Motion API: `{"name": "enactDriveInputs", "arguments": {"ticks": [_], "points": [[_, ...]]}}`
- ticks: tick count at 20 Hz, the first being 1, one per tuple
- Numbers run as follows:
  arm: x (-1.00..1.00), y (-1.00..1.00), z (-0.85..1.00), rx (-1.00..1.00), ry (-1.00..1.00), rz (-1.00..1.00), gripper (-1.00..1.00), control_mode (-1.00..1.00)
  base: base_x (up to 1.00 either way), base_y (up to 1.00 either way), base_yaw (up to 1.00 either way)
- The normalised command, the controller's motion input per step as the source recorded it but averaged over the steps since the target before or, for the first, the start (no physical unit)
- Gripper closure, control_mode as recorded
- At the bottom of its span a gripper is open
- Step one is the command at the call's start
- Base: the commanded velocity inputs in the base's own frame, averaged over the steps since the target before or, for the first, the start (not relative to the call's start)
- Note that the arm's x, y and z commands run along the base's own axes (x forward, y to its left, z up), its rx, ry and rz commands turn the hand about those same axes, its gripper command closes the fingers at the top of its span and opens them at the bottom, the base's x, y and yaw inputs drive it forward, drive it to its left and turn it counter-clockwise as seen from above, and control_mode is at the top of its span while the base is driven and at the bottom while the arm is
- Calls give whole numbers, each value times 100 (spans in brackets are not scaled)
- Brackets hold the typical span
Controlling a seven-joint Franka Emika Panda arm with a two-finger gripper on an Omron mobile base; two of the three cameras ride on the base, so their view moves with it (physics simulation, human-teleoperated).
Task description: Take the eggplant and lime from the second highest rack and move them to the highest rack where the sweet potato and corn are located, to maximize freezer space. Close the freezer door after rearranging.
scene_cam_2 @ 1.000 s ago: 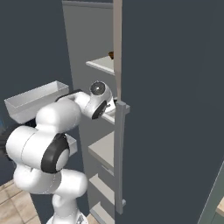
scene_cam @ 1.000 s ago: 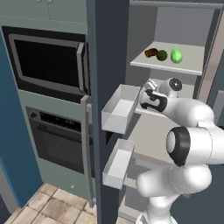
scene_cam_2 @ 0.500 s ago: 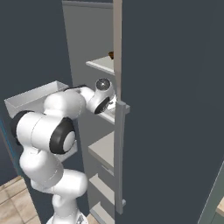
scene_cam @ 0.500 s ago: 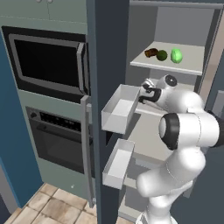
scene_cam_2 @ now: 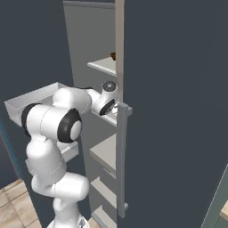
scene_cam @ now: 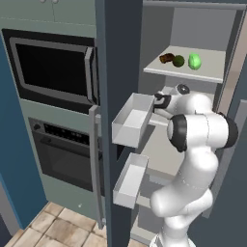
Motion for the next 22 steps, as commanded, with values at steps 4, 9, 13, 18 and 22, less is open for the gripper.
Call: {"name": "enactDriveInputs", "arguments": {"ticks": [4, 9, 13, 18, 22], "points": [[31, 0, -30, 4, 7, 6, -100, -100, 0, 0, 0], [23, 0, -25, 15, 0, 14, -100, -100, 0, 0, 0], [24, 0, -34, 10, 0, 12, -100, -100, 0, 0, 0], [26, 0, -48, 0, 4, 4, -100, -100, 0, 0, 0], [13, 0, -70, -7, 17, 3, 100, -100, 0, 0, 0]]}}
